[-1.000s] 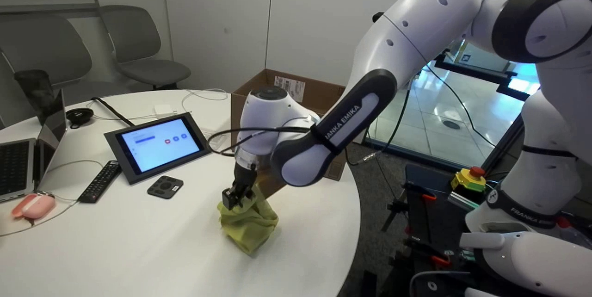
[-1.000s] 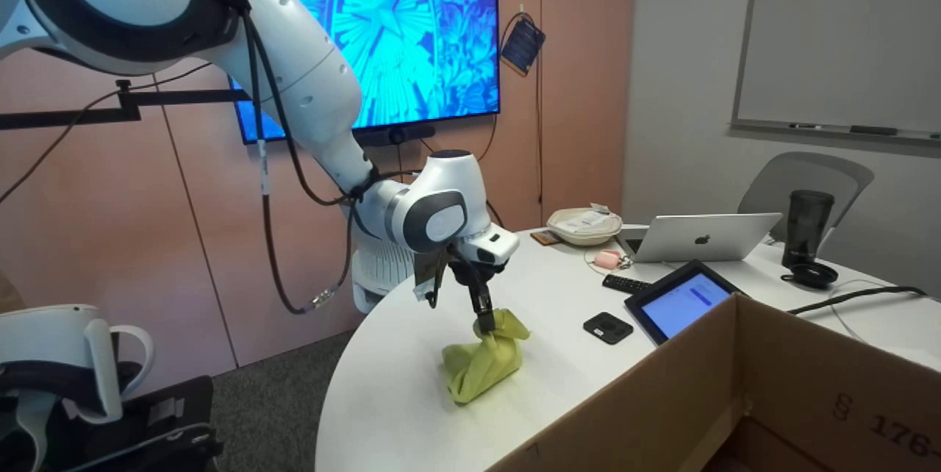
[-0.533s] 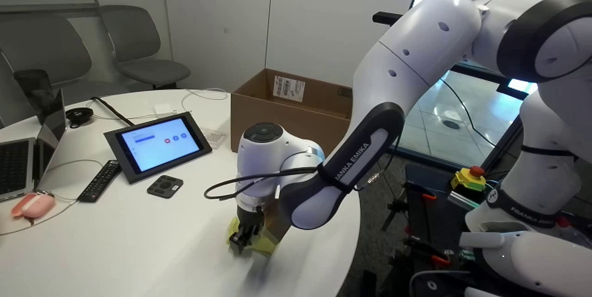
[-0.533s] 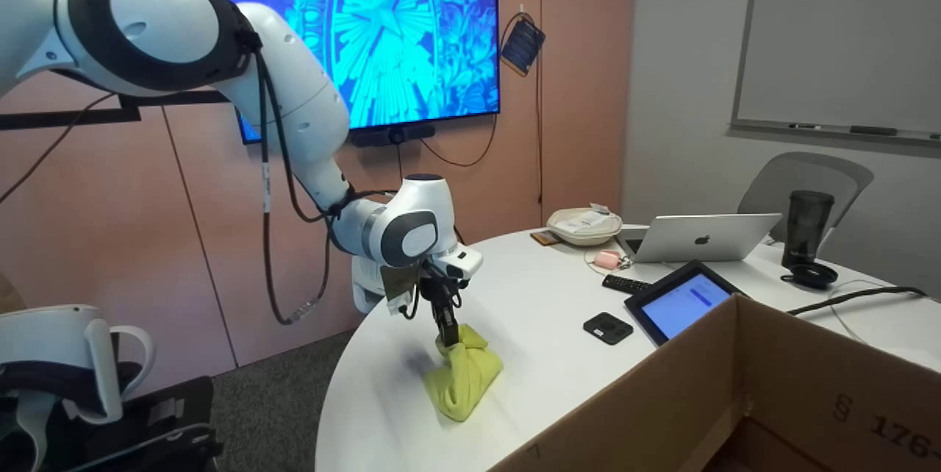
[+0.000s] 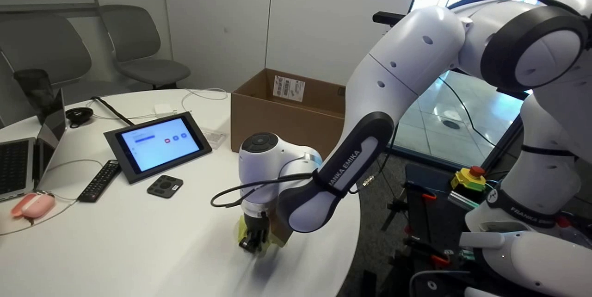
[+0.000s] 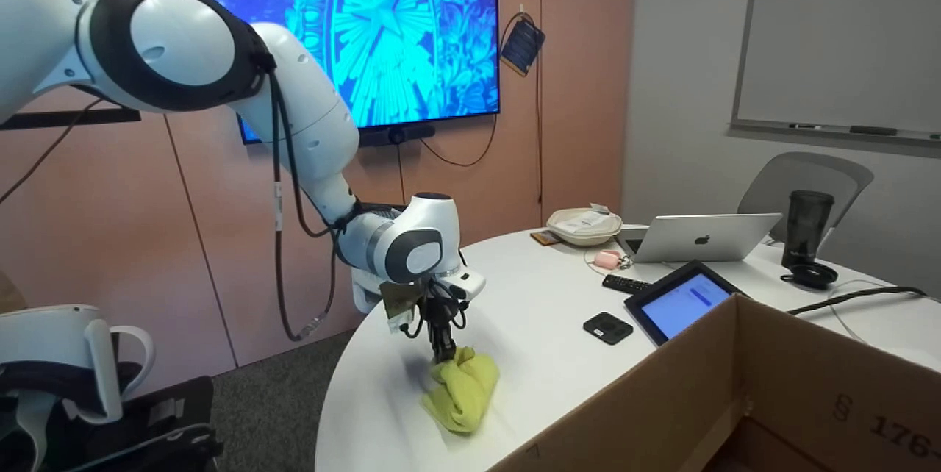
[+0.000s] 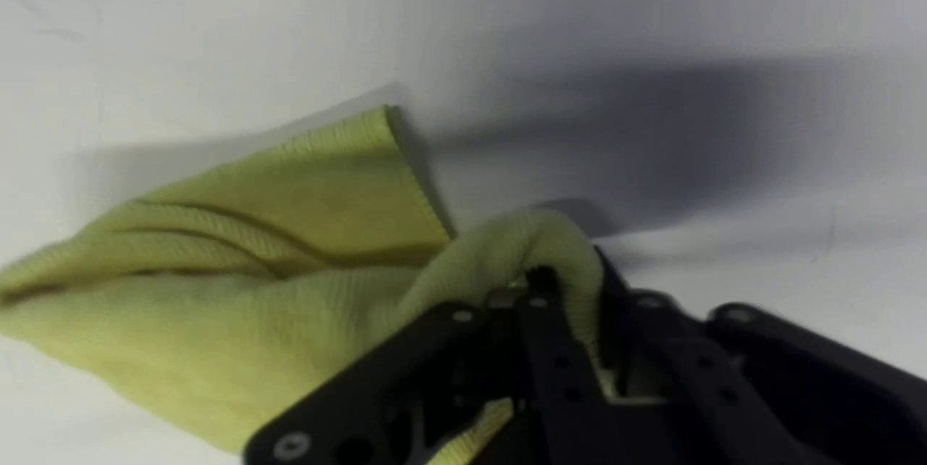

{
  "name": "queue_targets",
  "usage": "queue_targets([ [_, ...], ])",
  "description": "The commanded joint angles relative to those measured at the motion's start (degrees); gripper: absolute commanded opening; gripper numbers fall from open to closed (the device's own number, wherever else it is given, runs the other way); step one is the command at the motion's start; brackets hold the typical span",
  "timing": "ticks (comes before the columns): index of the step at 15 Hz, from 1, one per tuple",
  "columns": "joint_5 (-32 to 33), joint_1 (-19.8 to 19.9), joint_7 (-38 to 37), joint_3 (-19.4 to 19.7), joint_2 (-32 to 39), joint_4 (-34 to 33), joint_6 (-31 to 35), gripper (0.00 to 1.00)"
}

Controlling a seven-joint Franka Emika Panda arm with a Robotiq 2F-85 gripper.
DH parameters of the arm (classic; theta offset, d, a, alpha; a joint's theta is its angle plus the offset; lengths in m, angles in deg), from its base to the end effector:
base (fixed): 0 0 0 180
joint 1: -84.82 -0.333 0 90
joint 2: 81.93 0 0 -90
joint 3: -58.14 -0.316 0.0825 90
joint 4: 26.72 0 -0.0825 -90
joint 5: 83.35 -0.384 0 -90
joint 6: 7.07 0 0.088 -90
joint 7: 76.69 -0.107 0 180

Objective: Put the marker on the towel, fold the towel, and then put the folded towel in the box

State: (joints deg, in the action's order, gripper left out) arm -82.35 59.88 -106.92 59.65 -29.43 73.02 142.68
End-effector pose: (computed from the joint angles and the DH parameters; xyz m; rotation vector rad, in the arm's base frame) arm 0.5833 0.2538 0.0480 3.0920 -0.1447 -0.0391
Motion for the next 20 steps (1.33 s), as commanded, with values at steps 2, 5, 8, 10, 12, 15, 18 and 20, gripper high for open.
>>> queue_targets([
  [2,-1.66,3.62,6.79,-4.11,-1.74,0.64,-2.13,0.5],
  [5,-2.51,6.29,11.22,-7.09,-5.54,4.08,-2.51,0.76],
  [8,-4.36,8.85,13.42,-8.87,-9.58,7.08,-2.68,0.99],
  [10,-5.96,9.86,13.06,-8.94,-12.33,8.7,-2.96,1.0],
  [12,-7.99,11.15,12.68,-9.13,-14.7,9.83,-3.96,1.0],
  [15,-11.86,12.28,10.03,-8.69,-16.62,10.36,-6.19,1.0],
  [18,-15.06,12.68,7.14,-8.28,-16.83,10.33,-7.7,1.0],
  [20,-16.32,11.99,3.51,-7.38,-16.1,10.02,-8.22,1.0],
])
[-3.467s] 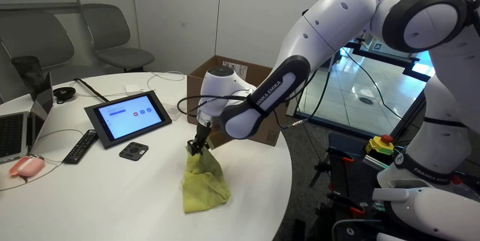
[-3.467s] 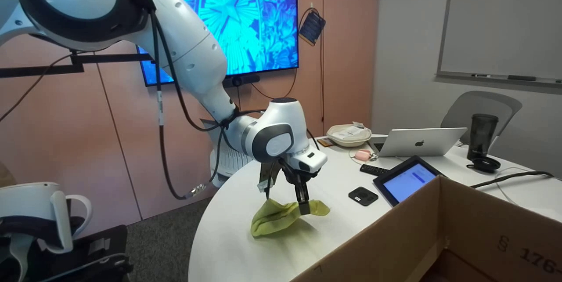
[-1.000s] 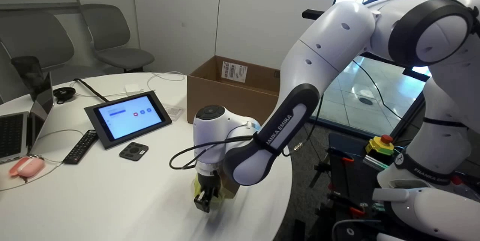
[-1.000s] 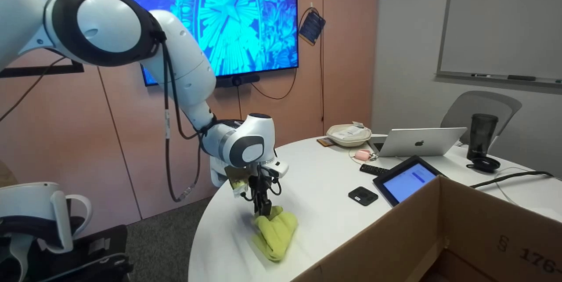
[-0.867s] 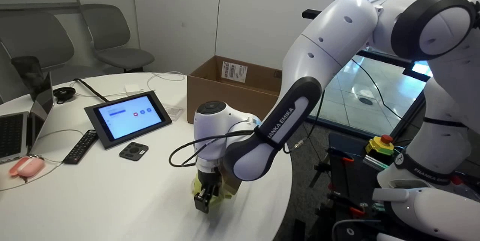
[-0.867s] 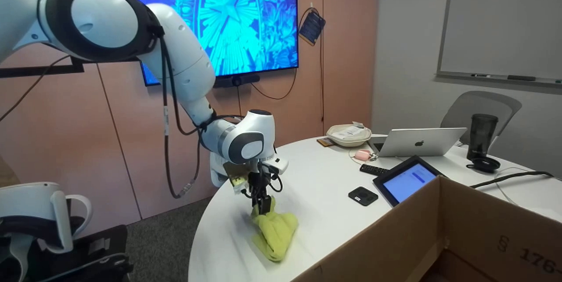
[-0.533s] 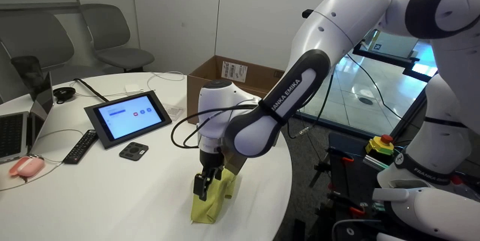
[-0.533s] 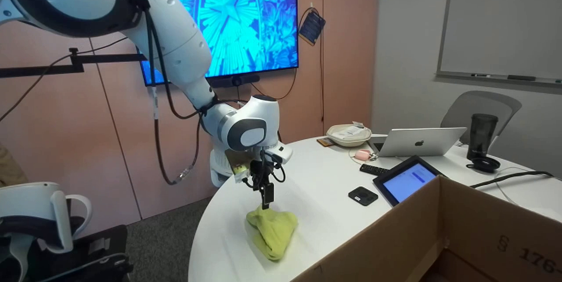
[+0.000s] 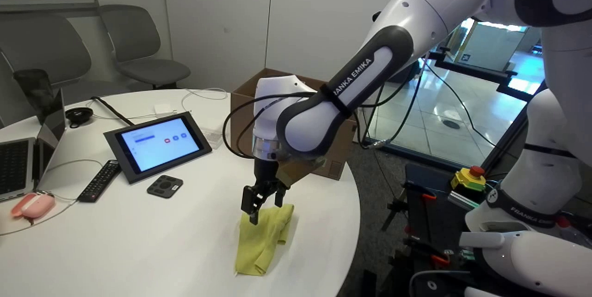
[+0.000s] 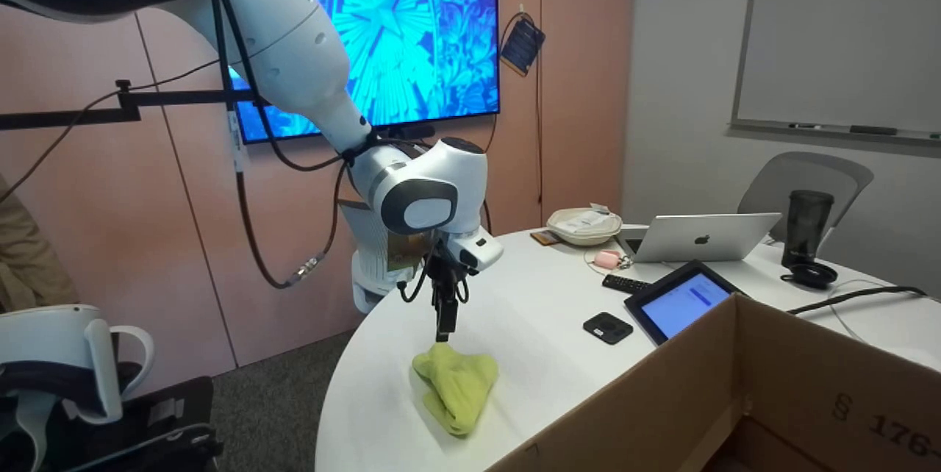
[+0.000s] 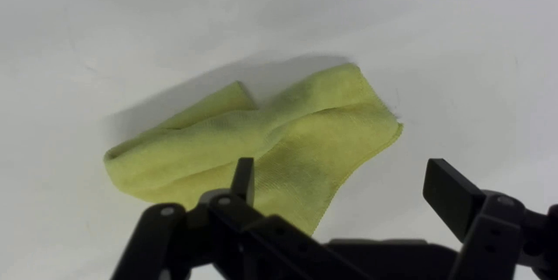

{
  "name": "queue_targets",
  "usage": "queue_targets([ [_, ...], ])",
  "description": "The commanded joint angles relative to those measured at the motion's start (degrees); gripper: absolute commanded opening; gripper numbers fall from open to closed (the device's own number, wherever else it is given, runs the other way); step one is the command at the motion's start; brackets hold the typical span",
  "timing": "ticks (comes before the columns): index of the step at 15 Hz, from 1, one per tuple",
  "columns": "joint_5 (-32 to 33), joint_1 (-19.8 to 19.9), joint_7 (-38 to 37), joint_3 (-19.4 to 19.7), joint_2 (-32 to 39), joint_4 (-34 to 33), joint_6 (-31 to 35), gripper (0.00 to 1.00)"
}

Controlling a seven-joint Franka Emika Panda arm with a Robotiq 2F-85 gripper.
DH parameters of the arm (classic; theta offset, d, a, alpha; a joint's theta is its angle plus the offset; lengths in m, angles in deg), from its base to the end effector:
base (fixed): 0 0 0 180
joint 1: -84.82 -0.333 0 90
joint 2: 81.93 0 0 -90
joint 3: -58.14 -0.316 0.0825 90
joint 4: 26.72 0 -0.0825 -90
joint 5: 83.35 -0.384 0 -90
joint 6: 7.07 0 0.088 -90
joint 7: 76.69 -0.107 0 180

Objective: Put the marker on the towel, fold the towel, and then put the folded towel in the box

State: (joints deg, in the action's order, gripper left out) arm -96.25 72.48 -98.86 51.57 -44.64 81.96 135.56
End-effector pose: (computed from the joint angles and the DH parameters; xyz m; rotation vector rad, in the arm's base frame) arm 0.5899 0.1988 0.1527 -2.9426 0.3872 0.1872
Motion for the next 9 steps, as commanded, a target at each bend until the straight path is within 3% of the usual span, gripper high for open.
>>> queue_targets([
  [1,-2.86,-1.13,-7.03,1.29,-0.36,1.01,-1.13,1.0],
  [9,-7.5,-1.28,-21.83,2.56,3.91,0.95,0.21,1.0],
])
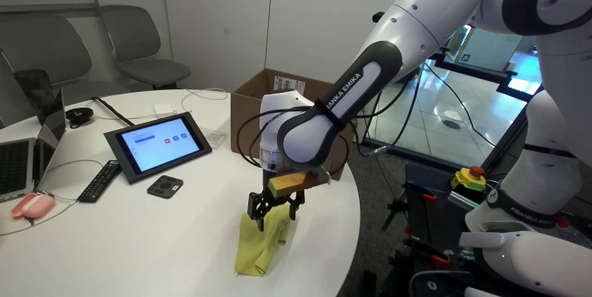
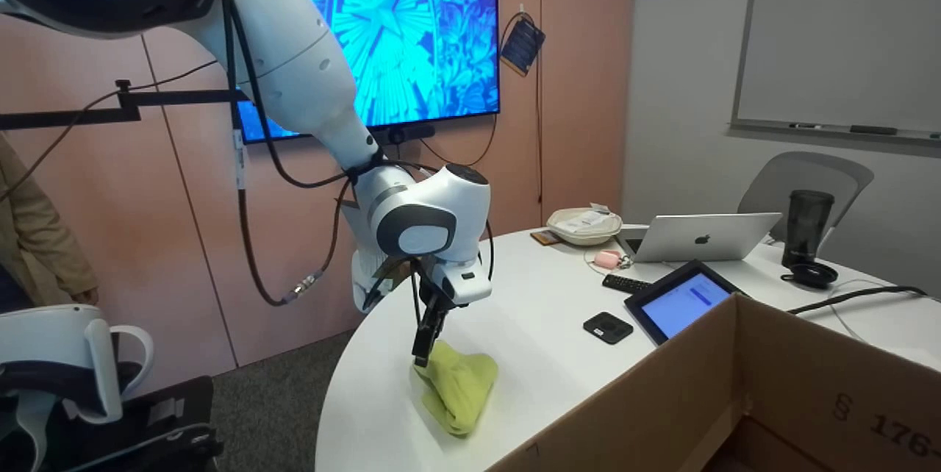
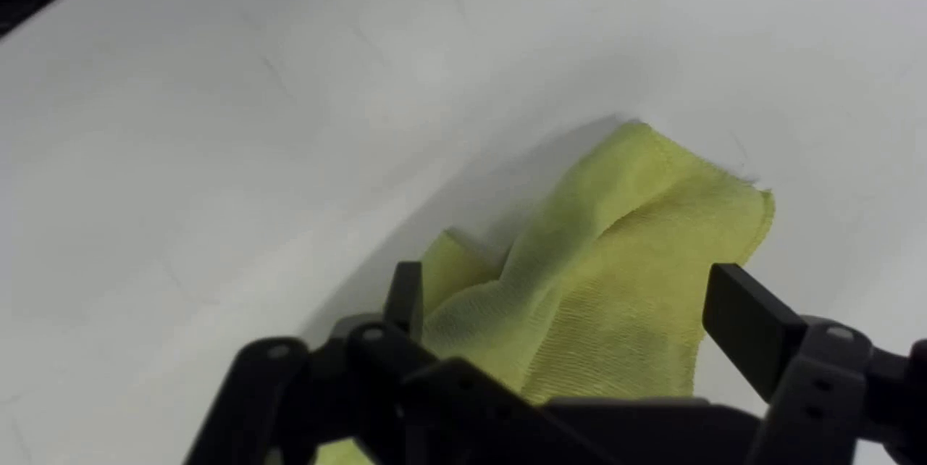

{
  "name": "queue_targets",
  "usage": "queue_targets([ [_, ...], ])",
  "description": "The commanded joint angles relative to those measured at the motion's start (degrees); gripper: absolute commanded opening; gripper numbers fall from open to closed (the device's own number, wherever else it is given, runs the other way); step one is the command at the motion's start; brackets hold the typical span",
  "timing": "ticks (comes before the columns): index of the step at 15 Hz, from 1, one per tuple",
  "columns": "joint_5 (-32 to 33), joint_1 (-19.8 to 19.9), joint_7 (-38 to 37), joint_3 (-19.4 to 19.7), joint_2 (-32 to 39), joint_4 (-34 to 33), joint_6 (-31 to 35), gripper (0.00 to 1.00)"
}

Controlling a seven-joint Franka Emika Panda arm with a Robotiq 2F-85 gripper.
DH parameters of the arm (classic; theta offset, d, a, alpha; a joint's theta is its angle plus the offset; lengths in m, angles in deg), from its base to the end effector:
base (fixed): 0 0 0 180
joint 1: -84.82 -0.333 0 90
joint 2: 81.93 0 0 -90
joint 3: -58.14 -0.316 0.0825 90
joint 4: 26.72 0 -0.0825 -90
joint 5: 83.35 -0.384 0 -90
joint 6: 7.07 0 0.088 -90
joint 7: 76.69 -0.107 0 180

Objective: Put the marker on the towel, fold the towel, and then put the folded towel in the box

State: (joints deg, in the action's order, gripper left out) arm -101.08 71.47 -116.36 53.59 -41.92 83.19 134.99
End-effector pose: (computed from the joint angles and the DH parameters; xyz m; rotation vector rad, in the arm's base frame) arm 0.5742 0.1843 0.1141 -2.8336 0.9599 0.3458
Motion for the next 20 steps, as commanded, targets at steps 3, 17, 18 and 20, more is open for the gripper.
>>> queue_targets([
  [3,-5.58,0.83,-7.22,0.23,2.84,-0.19,3.49,1.0],
  [17,-4.27,-2.41,-19.81,4.18,9.01,-0.93,10.81,0.79],
  [18,-3.78,-2.97,-20.51,4.59,9.24,-0.88,10.84,0.74],
  [20,-3.01,-3.75,-21.78,5.2,9.28,-0.8,10.9,0.57],
])
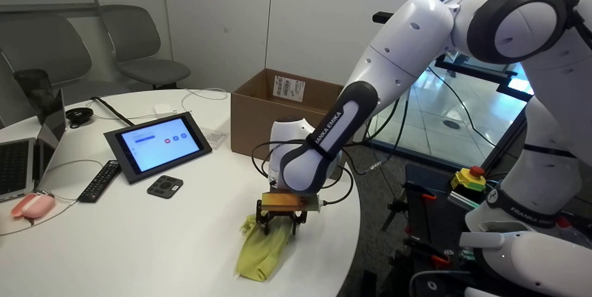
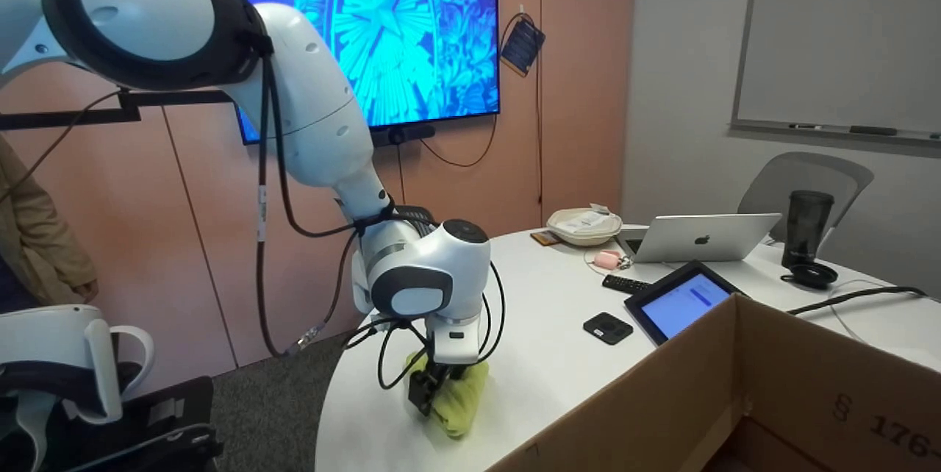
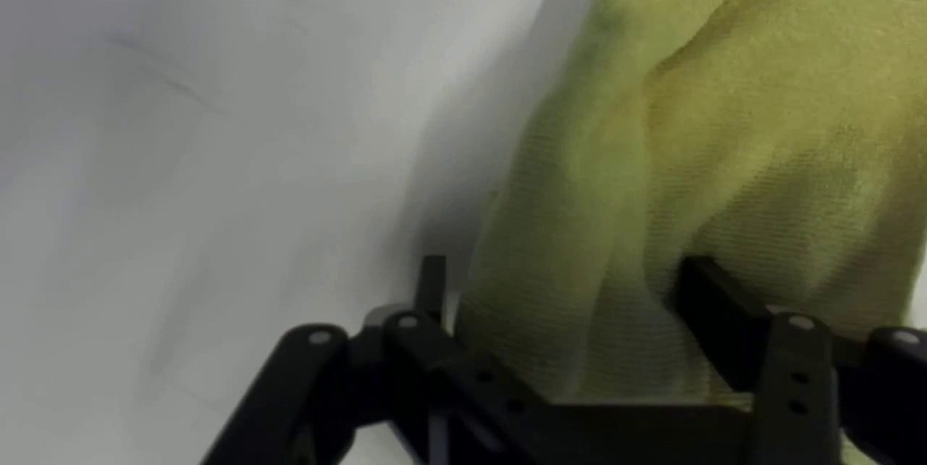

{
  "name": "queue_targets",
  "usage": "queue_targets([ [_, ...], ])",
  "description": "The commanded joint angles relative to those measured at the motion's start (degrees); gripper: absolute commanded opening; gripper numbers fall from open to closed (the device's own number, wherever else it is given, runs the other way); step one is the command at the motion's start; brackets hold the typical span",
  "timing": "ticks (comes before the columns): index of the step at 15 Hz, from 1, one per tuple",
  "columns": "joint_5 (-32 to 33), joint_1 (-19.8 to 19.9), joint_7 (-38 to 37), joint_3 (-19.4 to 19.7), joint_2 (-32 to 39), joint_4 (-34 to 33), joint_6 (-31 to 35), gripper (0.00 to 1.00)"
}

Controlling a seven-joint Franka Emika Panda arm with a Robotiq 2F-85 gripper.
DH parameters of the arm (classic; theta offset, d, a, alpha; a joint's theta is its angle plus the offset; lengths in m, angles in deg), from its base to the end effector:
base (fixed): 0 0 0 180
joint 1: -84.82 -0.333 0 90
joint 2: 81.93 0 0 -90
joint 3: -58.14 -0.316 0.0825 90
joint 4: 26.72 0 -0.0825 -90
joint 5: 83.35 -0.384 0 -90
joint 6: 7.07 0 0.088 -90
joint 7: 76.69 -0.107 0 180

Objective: Put the marker on the towel, fold the towel, and then put the folded towel in the box

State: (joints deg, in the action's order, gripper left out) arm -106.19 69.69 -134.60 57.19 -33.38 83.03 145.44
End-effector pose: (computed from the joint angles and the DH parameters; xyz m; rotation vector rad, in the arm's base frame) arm 0.5648 0.1516 0.0378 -2.5986 1.5914 0.2865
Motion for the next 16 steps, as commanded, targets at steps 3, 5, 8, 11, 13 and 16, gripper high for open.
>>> queue_targets([
  [3,3.22,-2.74,-5.11,2.13,0.53,-0.65,0.7,0.33],
  [5,3.94,-3.19,-6.09,2.46,0.29,-0.33,0.95,0.19],
  [8,5.09,-3.55,-6.85,2.77,-0.69,0.31,0.63,0.03],
  [11,6.1,-2.94,-5.48,2.18,-3.24,1.92,1.02,0.05],
  [13,7.71,-3.29,-5.0,2.76,-5.9,3.28,0.74,0.05],
  [16,11.95,-4.62,-5.51,4.91,-11.17,5.31,-0.86,0.04],
])
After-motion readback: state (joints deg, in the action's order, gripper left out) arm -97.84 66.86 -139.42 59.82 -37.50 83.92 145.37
